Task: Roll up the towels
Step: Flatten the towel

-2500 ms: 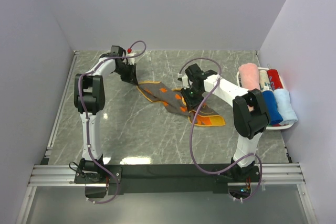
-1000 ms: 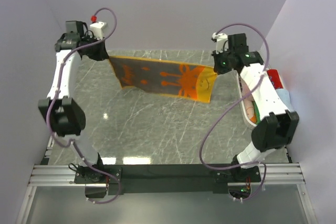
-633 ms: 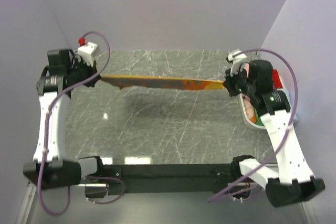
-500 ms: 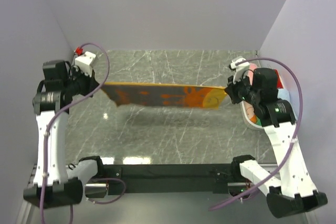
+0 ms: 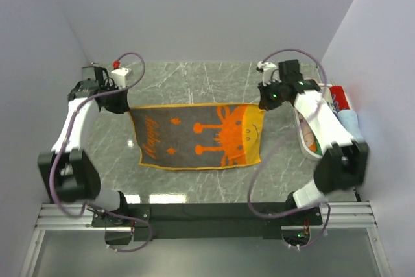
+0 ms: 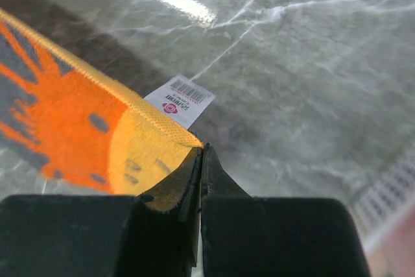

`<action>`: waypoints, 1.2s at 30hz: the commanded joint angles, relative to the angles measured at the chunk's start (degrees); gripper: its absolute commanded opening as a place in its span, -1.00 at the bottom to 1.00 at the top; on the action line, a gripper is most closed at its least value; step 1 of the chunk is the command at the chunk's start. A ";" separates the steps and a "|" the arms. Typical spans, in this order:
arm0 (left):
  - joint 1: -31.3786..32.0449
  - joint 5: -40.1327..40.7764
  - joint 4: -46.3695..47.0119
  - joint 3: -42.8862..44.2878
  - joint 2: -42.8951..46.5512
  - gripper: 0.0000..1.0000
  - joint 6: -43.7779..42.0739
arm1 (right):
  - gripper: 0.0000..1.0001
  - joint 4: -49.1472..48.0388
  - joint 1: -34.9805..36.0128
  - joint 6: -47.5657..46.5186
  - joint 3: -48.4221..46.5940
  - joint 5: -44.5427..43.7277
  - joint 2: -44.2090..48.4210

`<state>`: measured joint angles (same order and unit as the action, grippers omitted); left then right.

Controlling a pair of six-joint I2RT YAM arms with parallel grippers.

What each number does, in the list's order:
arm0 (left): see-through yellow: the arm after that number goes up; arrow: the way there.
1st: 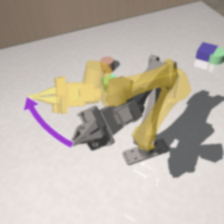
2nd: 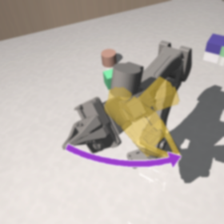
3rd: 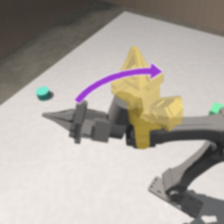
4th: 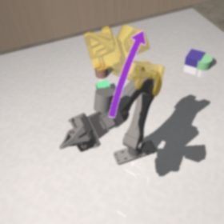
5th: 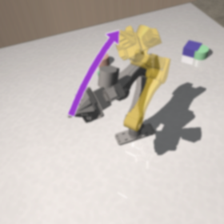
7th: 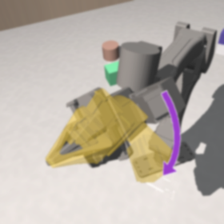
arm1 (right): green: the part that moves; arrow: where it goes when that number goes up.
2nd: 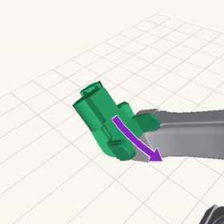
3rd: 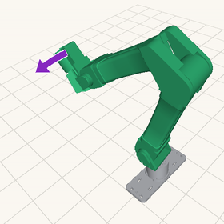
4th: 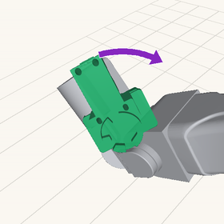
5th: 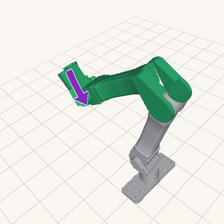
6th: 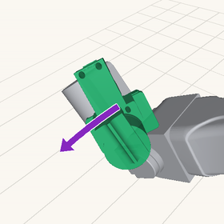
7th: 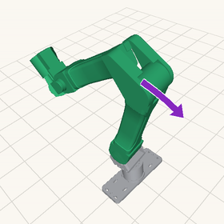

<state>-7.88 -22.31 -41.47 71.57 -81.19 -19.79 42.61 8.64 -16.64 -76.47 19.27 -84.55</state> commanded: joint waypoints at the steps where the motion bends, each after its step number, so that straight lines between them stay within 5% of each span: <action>1: -0.38 4.81 6.14 5.05 -11.12 -0.99 -0.42 | -1.00 -2.71 -0.47 3.19 -8.49 -0.46 -12.07; 10: 1.46 7.89 3.33 32.12 -43.05 -0.99 2.65 | -1.00 0.98 -0.03 4.69 -35.84 -4.30 -40.14; 14: 2.17 8.24 2.01 38.81 -48.62 -0.99 3.44 | -1.00 -1.12 0.23 5.13 -36.56 -6.08 -43.32; 16: 2.69 8.15 2.62 39.61 -49.41 -0.98 4.05 | -0.83 -1.56 0.32 5.92 -38.57 -7.22 -45.07; 20: 2.96 7.81 1.67 40.66 -49.24 -0.51 6.25 | -0.21 -2.88 0.50 7.68 -42.18 -13.80 -46.67; 21: 2.70 7.02 0.79 42.49 -49.16 -0.23 6.78 | 0.02 -3.14 0.50 8.20 -42.19 -14.25 -46.23; 24: 2.17 7.44 -1.59 44.09 -47.49 -0.05 8.54 | 0.04 -3.59 0.23 8.64 -41.57 -16.09 -43.16; 29: 1.03 1.93 -4.49 37.34 -36.69 -0.09 6.27 | -0.11 0.96 0.05 6.63 -35.35 -8.74 -34.03; 36: 1.02 -3.89 -12.22 15.83 -21.58 -0.45 0.02 | -0.19 3.45 2.86 8.03 -12.00 -5.56 -19.71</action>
<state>-7.18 -22.37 -48.75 93.62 -107.81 -16.12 43.90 9.63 -9.17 -96.86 11.62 -110.30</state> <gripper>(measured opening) 0.295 0.414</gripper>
